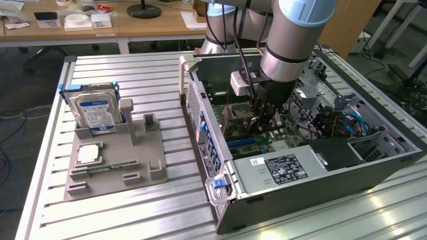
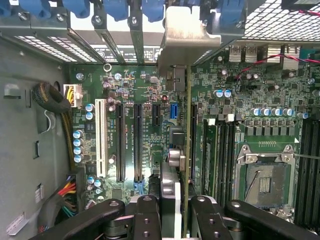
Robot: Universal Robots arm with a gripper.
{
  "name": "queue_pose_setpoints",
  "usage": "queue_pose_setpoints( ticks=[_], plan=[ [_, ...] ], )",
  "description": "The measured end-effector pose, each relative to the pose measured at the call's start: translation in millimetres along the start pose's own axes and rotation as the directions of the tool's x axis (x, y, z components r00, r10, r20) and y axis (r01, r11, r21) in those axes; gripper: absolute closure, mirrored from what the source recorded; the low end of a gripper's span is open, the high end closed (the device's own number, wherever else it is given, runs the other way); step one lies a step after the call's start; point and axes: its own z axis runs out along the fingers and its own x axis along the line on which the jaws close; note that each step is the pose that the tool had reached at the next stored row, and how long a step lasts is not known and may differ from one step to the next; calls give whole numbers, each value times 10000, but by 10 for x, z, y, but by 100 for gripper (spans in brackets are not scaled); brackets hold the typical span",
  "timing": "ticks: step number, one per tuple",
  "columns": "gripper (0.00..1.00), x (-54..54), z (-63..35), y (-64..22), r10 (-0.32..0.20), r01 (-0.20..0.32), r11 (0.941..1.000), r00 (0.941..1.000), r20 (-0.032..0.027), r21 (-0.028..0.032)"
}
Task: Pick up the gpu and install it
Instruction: 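Insert the gpu into the slot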
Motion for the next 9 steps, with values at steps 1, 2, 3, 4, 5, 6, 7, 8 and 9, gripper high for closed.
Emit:
queue_pose_setpoints(
  ticks=[1, 2, 3, 4, 5, 6, 7, 8, 9],
  plan=[
    [72, 0, 4, 0, 0, 0, 10000, 10000, 1, 0],
    [72, 0, 3, 0, 0, 0, 10000, 10000, 0, 0],
    [72, 0, 4, 0, 0, 0, 10000, 10000, 0, 0],
    [72, 0, 3, 0, 0, 0, 10000, 10000, 0, 0],
    [72, 0, 3, 0, 0, 0, 10000, 10000, 0, 0],
    [72, 0, 3, 0, 0, 0, 10000, 10000, 0, 0],
    [72, 0, 3, 0, 0, 0, 10000, 10000, 0, 0],
    [72, 0, 3, 0, 0, 0, 10000, 10000, 0, 0],
    [72, 0, 4, 0, 0, 0, 10000, 10000, 0, 0]
  ],
)
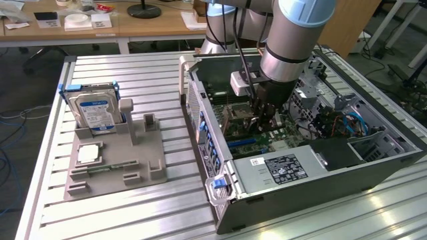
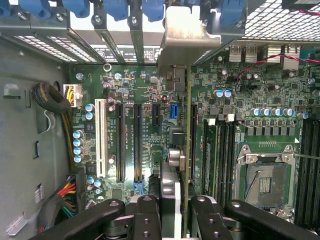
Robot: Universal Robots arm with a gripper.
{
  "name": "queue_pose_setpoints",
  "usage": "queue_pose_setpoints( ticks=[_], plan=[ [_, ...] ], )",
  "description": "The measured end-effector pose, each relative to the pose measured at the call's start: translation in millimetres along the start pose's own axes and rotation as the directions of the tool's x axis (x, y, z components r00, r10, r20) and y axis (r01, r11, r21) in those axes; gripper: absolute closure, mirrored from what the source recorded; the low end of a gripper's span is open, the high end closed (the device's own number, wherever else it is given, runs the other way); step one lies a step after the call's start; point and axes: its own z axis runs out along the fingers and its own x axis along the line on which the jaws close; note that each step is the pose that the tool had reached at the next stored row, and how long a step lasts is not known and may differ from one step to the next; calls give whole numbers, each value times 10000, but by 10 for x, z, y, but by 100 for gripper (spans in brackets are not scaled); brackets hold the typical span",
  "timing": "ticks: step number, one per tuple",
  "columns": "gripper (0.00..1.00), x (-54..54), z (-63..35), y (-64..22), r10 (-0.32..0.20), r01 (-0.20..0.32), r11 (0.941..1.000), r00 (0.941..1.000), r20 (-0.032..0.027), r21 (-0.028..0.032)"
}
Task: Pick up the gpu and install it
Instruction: 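Insert the gpu into the slot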
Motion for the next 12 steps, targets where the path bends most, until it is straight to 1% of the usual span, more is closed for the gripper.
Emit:
queue_pose_setpoints(
  ticks=[8, 12],
  plan=[
    [72, 0, 0, 0, 2, -2, 10000, 10000, 0, 0],
    [72, -19, 39, 5, 90, -90, 10000, 10000, -1, 11]
  ],
)
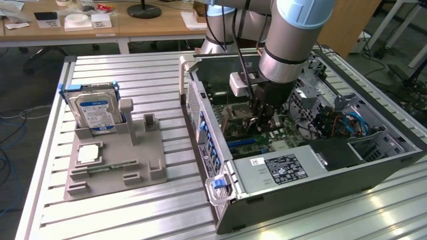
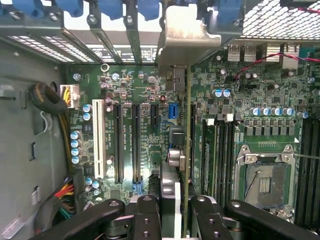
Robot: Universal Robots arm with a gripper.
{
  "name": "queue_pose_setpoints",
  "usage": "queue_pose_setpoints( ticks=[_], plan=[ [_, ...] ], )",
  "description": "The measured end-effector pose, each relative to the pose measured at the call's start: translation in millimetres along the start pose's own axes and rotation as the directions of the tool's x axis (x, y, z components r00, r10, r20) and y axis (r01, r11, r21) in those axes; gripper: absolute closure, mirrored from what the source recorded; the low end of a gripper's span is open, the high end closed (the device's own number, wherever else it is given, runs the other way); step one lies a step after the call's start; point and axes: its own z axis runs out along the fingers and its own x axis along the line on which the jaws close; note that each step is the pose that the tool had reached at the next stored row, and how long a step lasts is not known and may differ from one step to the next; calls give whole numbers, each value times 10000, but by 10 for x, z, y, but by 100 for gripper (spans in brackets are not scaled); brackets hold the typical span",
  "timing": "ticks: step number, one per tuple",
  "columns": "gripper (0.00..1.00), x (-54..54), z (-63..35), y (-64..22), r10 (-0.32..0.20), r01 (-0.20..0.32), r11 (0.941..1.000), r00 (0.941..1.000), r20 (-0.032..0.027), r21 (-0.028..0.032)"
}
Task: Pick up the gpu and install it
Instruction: 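Insert the gpu into the slot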
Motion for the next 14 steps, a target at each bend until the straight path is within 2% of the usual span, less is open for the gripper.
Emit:
queue_pose_setpoints(
  ticks=[7, 14],
  plan=[
    [72, -27, 91, 42, 4, -4, 10000, 10000, -2, 0],
    [72, -24, 142, 72, 4, -4, 10000, 10000, -3, -1]
  ],
)
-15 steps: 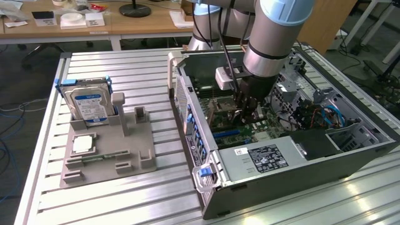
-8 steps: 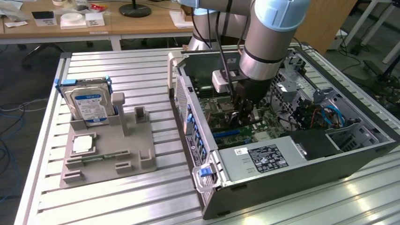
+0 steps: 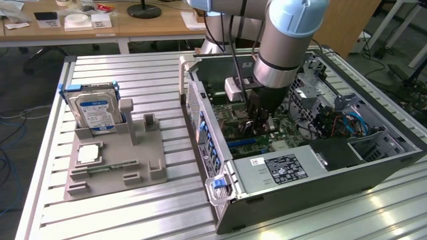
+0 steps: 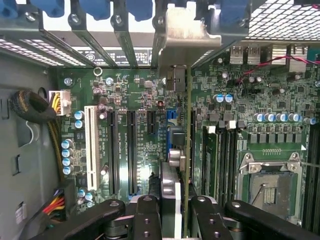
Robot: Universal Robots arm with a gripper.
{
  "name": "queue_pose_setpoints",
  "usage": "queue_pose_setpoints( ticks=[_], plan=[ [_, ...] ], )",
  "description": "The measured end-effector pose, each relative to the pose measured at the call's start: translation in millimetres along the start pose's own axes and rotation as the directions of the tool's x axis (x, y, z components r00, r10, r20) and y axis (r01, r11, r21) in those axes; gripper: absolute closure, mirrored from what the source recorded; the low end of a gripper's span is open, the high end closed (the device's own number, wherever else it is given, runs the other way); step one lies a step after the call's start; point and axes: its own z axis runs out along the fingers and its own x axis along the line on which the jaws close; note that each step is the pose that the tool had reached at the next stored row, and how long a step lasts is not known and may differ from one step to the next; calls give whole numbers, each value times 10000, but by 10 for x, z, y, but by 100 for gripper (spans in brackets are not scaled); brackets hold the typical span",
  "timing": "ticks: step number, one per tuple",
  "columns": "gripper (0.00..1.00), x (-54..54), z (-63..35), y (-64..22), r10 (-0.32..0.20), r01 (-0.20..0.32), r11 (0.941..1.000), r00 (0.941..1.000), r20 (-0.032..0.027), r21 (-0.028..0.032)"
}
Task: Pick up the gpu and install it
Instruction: 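Insert the gpu into the slot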
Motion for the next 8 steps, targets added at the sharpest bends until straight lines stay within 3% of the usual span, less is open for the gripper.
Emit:
queue_pose_setpoints(
  ticks=[8],
  plan=[
    [72, 3, 39, 36, 0, 0, 10000, 10000, 0, 0]
  ],
)
